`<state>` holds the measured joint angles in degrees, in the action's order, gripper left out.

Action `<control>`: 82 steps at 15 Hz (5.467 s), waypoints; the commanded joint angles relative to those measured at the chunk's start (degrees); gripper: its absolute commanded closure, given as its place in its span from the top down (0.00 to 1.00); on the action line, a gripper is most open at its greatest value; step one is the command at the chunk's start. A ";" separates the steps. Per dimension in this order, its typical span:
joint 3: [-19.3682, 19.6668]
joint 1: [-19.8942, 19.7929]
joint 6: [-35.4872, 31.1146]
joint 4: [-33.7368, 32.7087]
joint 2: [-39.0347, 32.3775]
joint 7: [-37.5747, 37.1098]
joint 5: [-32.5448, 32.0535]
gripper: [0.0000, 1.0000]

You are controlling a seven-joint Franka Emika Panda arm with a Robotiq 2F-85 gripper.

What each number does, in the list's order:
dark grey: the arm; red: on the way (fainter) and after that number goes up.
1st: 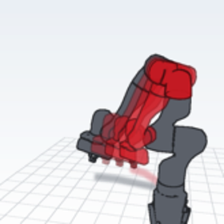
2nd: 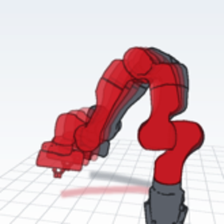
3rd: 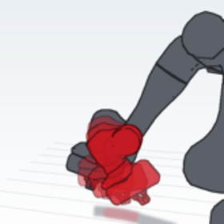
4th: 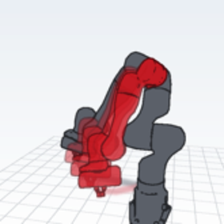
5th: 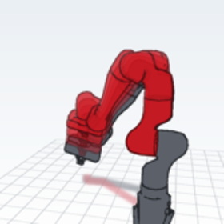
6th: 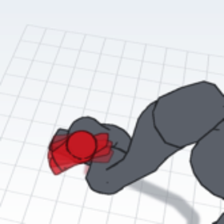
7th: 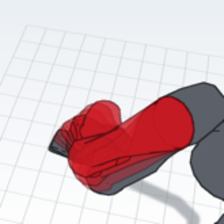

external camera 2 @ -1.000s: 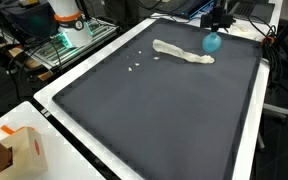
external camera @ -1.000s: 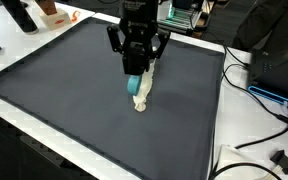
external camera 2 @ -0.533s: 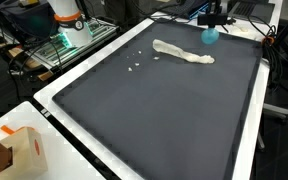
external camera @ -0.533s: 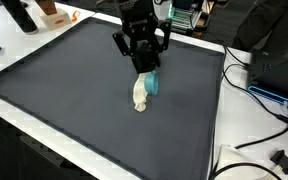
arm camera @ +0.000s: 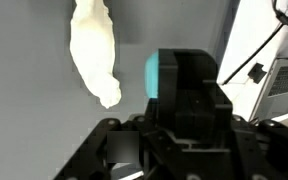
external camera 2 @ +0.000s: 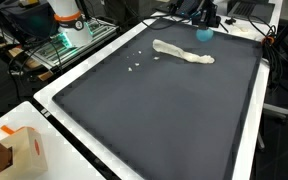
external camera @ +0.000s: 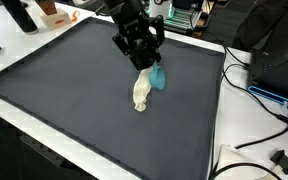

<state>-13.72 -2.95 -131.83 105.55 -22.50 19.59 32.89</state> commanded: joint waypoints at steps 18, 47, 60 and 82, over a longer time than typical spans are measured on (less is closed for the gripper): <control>5.10 -3.51 14.34 -1.35 -5.86 10.10 19.00 0.25; 6.63 -0.56 15.00 -6.27 -9.91 -8.71 21.21 0.25; 11.54 8.40 5.99 -0.10 2.61 -38.20 10.75 0.25; 8.97 14.34 29.72 -3.64 14.29 -61.98 -39.49 0.25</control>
<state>-4.04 10.92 -105.62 101.82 -9.95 -42.93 -3.52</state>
